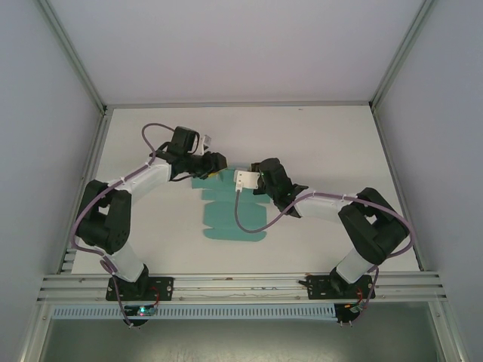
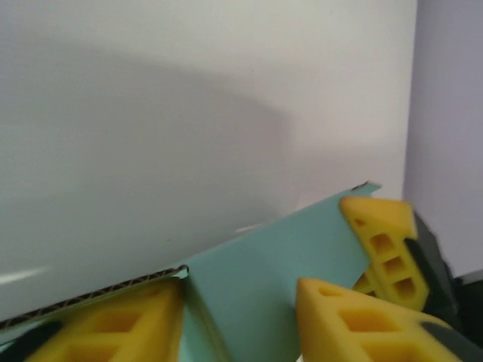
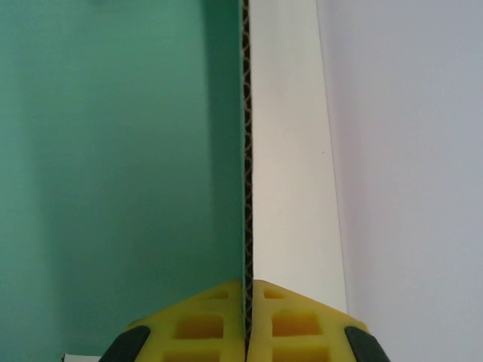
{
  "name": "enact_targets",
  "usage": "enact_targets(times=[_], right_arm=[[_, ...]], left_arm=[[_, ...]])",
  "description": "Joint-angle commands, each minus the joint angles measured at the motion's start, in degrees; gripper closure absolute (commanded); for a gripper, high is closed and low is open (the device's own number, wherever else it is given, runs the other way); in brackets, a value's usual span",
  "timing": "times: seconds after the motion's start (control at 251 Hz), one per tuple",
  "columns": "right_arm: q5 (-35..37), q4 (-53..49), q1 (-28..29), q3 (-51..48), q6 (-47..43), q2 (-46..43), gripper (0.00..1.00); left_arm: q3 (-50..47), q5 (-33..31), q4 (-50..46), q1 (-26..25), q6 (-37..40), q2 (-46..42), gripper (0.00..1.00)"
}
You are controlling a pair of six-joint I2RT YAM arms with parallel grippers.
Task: Assemble paper box
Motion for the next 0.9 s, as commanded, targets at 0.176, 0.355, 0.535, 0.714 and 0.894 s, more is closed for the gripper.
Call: enact_targets(times=[0.176, 0.355, 0.535, 0.714, 0.894], right_arm=[[-2.1, 4.5, 2.0, -3.2, 3.4, -2.6, 1.0], [-2.2, 4.3, 2.3, -3.8, 2.9, -3.6, 1.0], [-1.1, 3.1, 2.3, -3.8, 1.8, -5.2, 1.0], [-0.1, 0.9, 1.1, -3.9, 2.4, -7.2, 1.0], [-4.0, -0.4, -2.7, -5.2, 6.8, -10.5, 1.0]], left_arm=[[-5.7, -1.4, 18.1, -1.0, -12.4, -4.5, 0.79], [-7.8, -1.9, 21.7, -1.0, -15.3, -5.3, 0.88], [-6.4, -4.0, 14.1, -0.9, -9.9, -7.1, 0.6], [-8.4, -12.3, 1.8, -0.9, 0.8, -16.9, 0.13], [-17.0, -29.1, -9.3, 0.7, 5.5, -30.4, 0.0]])
